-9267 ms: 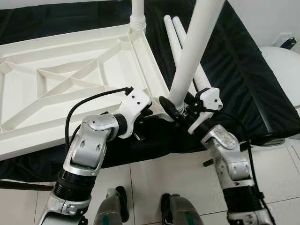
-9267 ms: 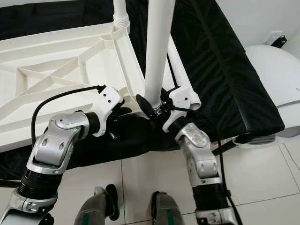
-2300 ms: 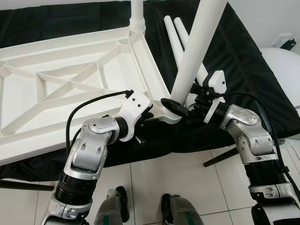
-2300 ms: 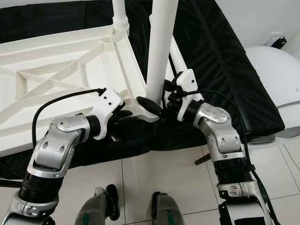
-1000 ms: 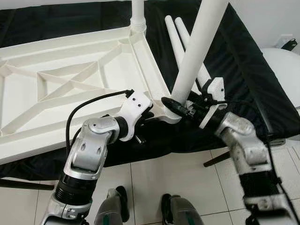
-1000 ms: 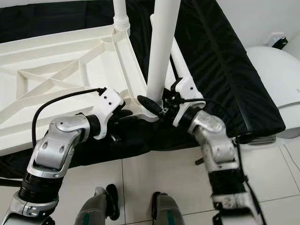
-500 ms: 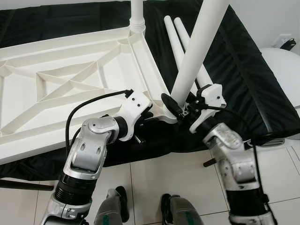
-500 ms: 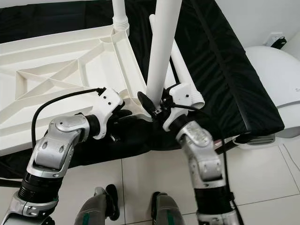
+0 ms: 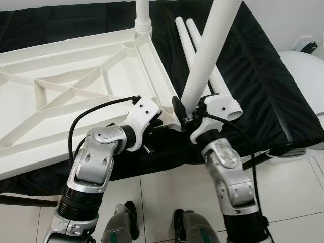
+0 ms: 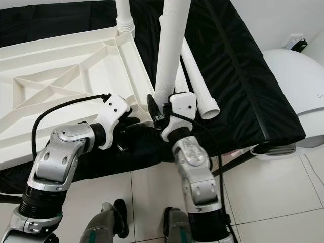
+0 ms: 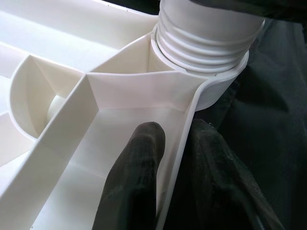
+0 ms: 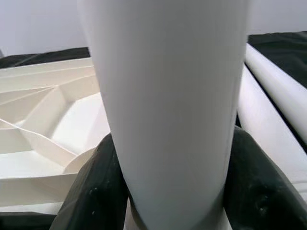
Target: Building children table
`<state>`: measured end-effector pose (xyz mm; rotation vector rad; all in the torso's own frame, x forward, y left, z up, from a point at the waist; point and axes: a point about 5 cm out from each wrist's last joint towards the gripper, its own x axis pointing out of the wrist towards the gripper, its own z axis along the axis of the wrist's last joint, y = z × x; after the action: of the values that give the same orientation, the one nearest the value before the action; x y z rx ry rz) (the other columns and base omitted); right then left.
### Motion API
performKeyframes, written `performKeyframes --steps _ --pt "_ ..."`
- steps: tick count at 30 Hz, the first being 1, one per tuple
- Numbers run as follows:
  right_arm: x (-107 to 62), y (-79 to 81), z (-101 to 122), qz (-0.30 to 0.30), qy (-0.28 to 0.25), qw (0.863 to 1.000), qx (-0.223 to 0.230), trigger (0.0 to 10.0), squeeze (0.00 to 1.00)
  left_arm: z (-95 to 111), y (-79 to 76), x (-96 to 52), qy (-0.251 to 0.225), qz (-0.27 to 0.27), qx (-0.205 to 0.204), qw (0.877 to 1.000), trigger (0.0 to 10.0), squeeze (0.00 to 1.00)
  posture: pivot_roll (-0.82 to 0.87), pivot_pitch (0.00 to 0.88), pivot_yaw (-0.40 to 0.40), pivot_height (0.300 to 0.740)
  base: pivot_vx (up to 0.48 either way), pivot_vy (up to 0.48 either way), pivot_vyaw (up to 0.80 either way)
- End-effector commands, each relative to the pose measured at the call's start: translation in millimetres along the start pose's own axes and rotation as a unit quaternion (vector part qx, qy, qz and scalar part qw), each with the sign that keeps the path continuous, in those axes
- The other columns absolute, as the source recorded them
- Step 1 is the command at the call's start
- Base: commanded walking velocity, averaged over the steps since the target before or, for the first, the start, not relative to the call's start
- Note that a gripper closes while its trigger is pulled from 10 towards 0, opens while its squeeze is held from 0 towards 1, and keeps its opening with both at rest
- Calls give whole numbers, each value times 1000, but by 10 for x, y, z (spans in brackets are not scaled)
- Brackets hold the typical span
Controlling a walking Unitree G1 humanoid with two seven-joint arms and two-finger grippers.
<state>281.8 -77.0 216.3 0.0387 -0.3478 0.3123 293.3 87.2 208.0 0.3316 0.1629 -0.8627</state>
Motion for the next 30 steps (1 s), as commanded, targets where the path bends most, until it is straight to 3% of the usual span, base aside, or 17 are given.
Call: performKeyframes --steps 1,8,9,10,11,14,16,19,20,30 --pt "-24 101 -84 -10 17 1000 19 0 0 -37 35 17 -1 61 -17 998 10000 0 -22 240 -44 740 0 0 0" --pt "-16 120 -109 -22 27 999 23 0 0 -40 30 17 -1 60 -17 998 10000 0 -22 236 -48 740 0 0 0" --pt "-16 116 -112 -27 28 999 22 4667 0 -39 30 18 -1 61 -17 998 10000 0 -22 233 -48 740 0 0 0" --pt "-16 116 -112 -27 28 999 22 4667 0 -39 30 18 -1 61 -17 998 10000 0 -22 233 -48 740 0 0 0" --pt "-17 114 -115 -30 29 999 20 10000 0 -38 30 19 -1 61 -17 998 10000 0 -22 233 -48 740 0 0 0" --pt "-14 107 -114 -33 29 999 22 10000 0 -38 30 21 -2 60 -17 998 10000 0 -23 231 -48 740 0 0 0" --pt "-11 86 -105 -36 27 999 22 10000 490 -39 27 23 -2 60 -17 998 10000 0 -24 225 -48 740 0 0 0" --pt "-11 86 -105 -36 27 999 22 10000 490 -39 27 23 -2 60 -17 998 10000 0 -24 225 -48 740 0 0 0" --pt "-8 59 -96 -34 24 999 20 10000 1000 -38 27 24 -2 60 -16 998 10000 0 -24 220 -48 740 0 0 0" --pt "44 -129 21 41 -6 999 35 10000 1000 -29 24 30 -4 58 -15 998 10000 0 -28 211 -46 740 0 0 0"
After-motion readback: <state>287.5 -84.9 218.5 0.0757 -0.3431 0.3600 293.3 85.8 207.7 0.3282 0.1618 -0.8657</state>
